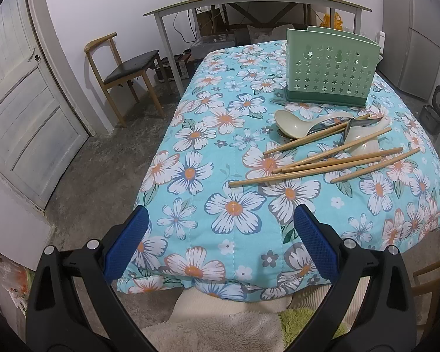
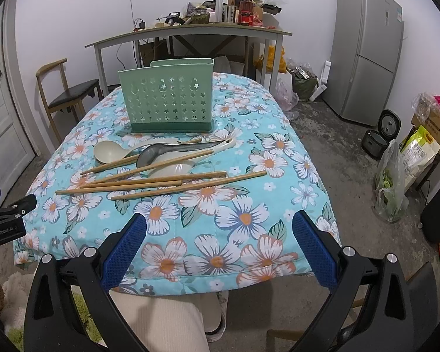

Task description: Organize utensils

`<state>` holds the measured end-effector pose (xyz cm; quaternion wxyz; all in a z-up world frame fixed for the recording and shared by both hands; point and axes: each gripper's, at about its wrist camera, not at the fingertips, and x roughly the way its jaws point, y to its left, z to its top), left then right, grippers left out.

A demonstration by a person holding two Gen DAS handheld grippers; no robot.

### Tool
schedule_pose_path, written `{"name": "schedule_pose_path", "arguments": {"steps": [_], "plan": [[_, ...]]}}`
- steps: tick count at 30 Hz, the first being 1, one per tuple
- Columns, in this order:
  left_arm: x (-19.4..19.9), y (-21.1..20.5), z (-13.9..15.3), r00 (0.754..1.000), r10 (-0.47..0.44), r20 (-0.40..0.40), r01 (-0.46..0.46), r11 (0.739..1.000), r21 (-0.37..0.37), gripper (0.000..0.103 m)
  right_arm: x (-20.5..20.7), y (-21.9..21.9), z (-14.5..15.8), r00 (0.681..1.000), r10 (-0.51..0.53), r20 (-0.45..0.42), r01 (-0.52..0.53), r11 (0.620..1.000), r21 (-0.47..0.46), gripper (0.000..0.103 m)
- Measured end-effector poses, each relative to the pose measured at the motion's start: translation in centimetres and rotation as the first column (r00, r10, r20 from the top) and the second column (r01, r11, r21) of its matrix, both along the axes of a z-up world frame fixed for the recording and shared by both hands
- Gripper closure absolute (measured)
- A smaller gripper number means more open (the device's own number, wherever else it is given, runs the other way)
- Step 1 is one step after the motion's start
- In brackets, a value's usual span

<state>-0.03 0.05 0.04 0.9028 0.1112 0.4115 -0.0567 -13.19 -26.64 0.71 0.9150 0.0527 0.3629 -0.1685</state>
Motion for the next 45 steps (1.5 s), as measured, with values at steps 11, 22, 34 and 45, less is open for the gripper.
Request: {"name": "schedule_pose_path", "arguments": {"steps": [11, 22, 34, 45], "plan": [[0.05, 0.00, -0.02, 1.000, 0.000, -0.002, 0.000, 1.000, 0.002, 0.007, -0.06, 0.10, -0.10, 1.000, 0.000, 0.000, 0.000, 1.000, 0.000, 0.006], [0.08, -0.17, 0.02, 1.000, 0.001, -0.004, -0.001, 1.000, 0.005, 0.007, -0.11, 0.19, -0.24, 1.000, 0.001, 0.001, -0.001, 1.000, -0.002, 0.006], [-0.06, -0.02, -0.12, 1.000, 0.001, -0.005, -0.001, 1.000, 0.009, 0.007, -0.11, 0.14, -0.28, 1.000, 0.002, 0.001, -0.002, 1.000, 0.002, 0.006], [0.00, -0.06, -0.22, 1.000, 0.000, -0.006, 0.000, 1.000, 0.010, 0.007, 0.02, -0.12, -0.49, 1.000, -0.007, 0.001, 0.007, 1.000, 0.004, 0.006]]}}
